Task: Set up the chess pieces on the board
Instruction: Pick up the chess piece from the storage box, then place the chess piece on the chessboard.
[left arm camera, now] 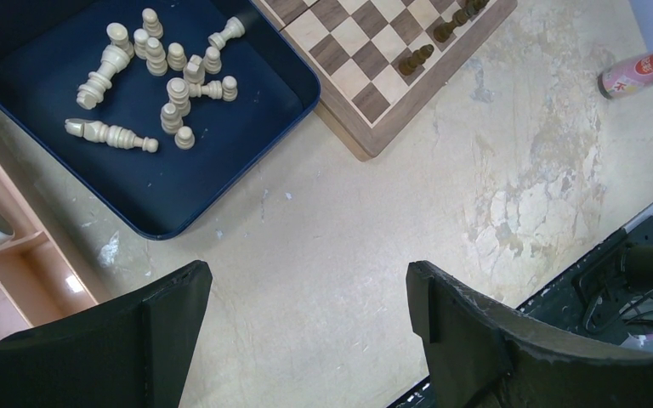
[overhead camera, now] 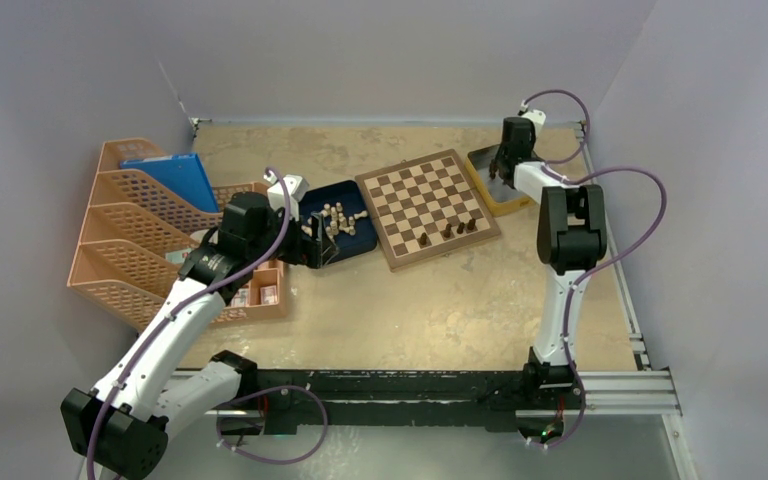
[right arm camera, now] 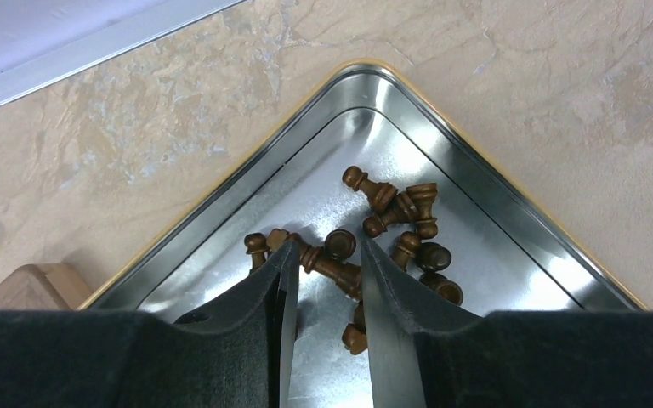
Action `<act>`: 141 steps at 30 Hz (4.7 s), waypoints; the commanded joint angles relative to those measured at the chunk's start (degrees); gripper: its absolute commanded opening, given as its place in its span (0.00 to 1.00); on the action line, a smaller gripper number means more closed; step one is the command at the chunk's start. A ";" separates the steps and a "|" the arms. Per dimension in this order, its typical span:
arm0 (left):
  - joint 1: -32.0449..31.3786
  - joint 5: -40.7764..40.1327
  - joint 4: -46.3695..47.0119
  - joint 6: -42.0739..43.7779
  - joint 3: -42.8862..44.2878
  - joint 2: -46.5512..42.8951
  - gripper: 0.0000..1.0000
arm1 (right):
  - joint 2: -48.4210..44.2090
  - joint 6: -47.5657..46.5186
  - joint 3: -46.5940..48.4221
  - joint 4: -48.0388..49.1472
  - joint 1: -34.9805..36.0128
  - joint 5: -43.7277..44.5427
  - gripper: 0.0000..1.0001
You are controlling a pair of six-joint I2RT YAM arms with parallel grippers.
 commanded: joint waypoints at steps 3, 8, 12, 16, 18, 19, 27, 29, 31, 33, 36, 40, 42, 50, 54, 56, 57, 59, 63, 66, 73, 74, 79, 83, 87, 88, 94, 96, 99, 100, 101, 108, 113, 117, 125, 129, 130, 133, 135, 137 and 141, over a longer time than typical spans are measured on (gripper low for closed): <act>-0.39 -0.65 1.15 0.25 0.73 0.04 0.85 | 1.19 -1.71 3.81 2.00 -0.69 -1.43 0.35; -0.39 -1.11 0.93 0.32 0.72 0.54 0.85 | 3.30 -1.55 5.13 0.90 -1.02 -1.69 0.32; -0.39 -1.31 0.97 0.32 0.84 0.89 0.85 | 4.80 -1.68 6.14 0.06 -1.21 -1.36 0.29; -0.39 -1.86 0.84 0.32 0.81 0.78 0.85 | 4.69 -2.03 5.29 0.90 -1.23 -1.37 0.25; -0.39 -1.93 0.96 0.32 0.82 0.75 0.85 | 4.27 -2.29 4.69 1.34 -1.18 -0.97 0.23; -0.39 -1.99 0.93 0.26 0.83 0.74 0.85 | 4.02 -2.24 4.35 1.48 -1.20 -0.30 0.23; -0.39 -1.72 1.01 0.04 0.72 0.74 0.85 | 0.53 -3.43 3.13 2.15 -1.14 2.88 0.20; -0.39 -1.46 1.08 -0.03 0.76 0.79 0.85 | -0.53 -3.56 3.14 1.92 -1.14 3.64 0.19; -0.39 -1.32 1.05 -0.03 0.81 0.74 0.85 | -1.86 -3.60 2.87 1.57 -1.14 3.70 0.19; -0.37 -1.26 0.99 -0.03 0.72 0.45 0.85 | -3.01 -3.54 2.40 1.25 -1.14 3.63 0.19; -0.39 -1.43 0.88 -0.14 0.68 -0.40 0.85 | -4.53 -3.39 1.86 0.10 -1.09 3.05 0.19; -0.39 -1.41 1.14 -0.22 0.54 -1.04 0.85 | -7.12 -2.00 0.27 -1.22 -0.75 1.72 0.19; -0.35 -1.25 0.96 -0.12 0.73 -0.94 0.85 | -8.55 -1.38 -1.01 -1.78 -0.26 1.22 0.19; -0.39 -1.30 1.18 -0.03 0.65 -1.75 0.85 | -16.81 2.93 -8.33 -4.27 1.75 -1.76 0.20; -0.39 -0.23 1.31 -0.03 0.71 -1.14 0.85 | -20.92 4.45 -12.01 -5.43 3.24 -2.67 0.20; -0.39 -0.09 1.25 -0.03 0.72 -1.15 0.85 | -22.78 5.03 -14.02 -6.02 4.28 -2.66 0.20; -0.39 -0.08 1.25 -0.03 0.72 -1.16 0.85 | -23.69 5.13 -14.98 -6.14 5.26 -2.37 0.20; -0.47 -0.04 1.29 -0.03 0.64 -1.40 0.85 | -25.29 5.33 -16.90 -6.65 6.83 -1.05 0.20; -0.56 -0.73 1.20 -0.03 0.62 -1.46 0.85 | -28.48 6.66 -21.58 -5.64 8.58 -1.88 0.20; -0.65 -1.02 1.14 -0.03 0.67 -1.07 0.85 | -30.57 7.23 -25.21 -3.59 9.35 -3.63 0.21; -0.74 -0.94 1.08 -0.03 0.63 -0.40 0.85 | -30.41 8.19 -29.06 -3.12 10.31 -3.19 0.21; -0.74 -0.88 1.11 -0.03 0.64 -0.33 0.85 | -30.29 8.30 -29.58 -2.67 10.30 -3.17 0.21; -0.74 -1.05 1.14 -0.10 0.55 -0.40 0.85 | -28.99 7.91 -30.40 -1.18 10.45 -4.79 0.21; -0.79 -0.80 1.11 -0.04 0.64 0.02 0.85 | -28.81 8.07 -31.85 -0.06 10.55 -4.63 0.21; -1.09 -0.52 1.15 -0.03 0.50 -0.34 0.85 | -27.61 8.02 -31.72 -0.21 10.69 -4.81 0.22; -1.09 -0.59 1.16 -0.03 0.60 -0.44 0.85 | -27.40 7.80 -31.55 -0.37 10.72 -4.56 0.22; -1.18 -0.70 1.14 -0.08 0.49 -0.34 0.85 | -27.50 7.14 -31.72 0.13 10.76 -4.27 0.22; -1.18 -0.70 1.15 -0.04 0.55 -0.23 0.85 | -27.74 6.83 -31.83 0.13 10.77 -4.04 0.22; -1.18 -0.76 1.16 0.05 0.71 -0.18 0.85 | -28.06 6.49 -31.90 0.30 10.77 -4.08 0.22; -1.18 -0.85 1.03 -0.01 0.68 -0.22 0.85 | -28.07 6.42 -31.81 0.31 10.81 -4.20 0.22; -1.18 -0.87 0.98 -0.03 0.60 -0.37 0.85 | -28.07 6.36 -31.84 0.42 10.82 -4.34 0.22; -1.18 -1.35 0.96 -0.01 0.70 -0.24 0.85 | -27.19 7.19 -31.20 -0.36 10.83 -3.67 0.22; -1.36 -1.47 1.16 -0.02 0.50 -0.44 0.85 | -26.82 7.11 -31.40 0.27 10.95 -4.61 0.23; -1.36 -1.23 0.64 0.10 0.92 0.42 0.85 | -26.26 7.02 -31.29 0.26 10.93 -3.98 0.24; -1.36 -1.94 1.04 -0.04 0.53 -1.34 0.85 | -24.52 6.78 -30.84 0.52 11.56 -3.68 0.24; -1.36 -1.84 0.73 -0.03 0.80 -0.84 0.85 | -23.68 6.46 -29.39 -0.22 11.61 -2.64 0.27; -1.37 -1.86 0.71 -0.05 0.77 -0.91 0.85 | -23.41 6.48 -28.93 -0.44 11.67 -2.29 0.27; -1.38 -2.16 0.86 -0.06 0.63 -1.43 0.85 | -22.89 6.40 -28.68 -0.79 11.74 -1.62 0.26; -1.36 -2.45 0.80 -0.04 0.57 -1.51 0.85 | -23.00 6.34 -29.12 -0.84 11.82 -1.64 0.24; -1.36 -2.20 0.76 -0.03 0.63 -1.33 0.85 | -23.28 6.24 -29.56 -1.03 11.87 -1.50 0.23; -1.41 -2.19 0.70 -0.03 0.74 -1.32 0.85 | -23.75 6.32 -29.81 -2.14 12.20 -1.58 0.22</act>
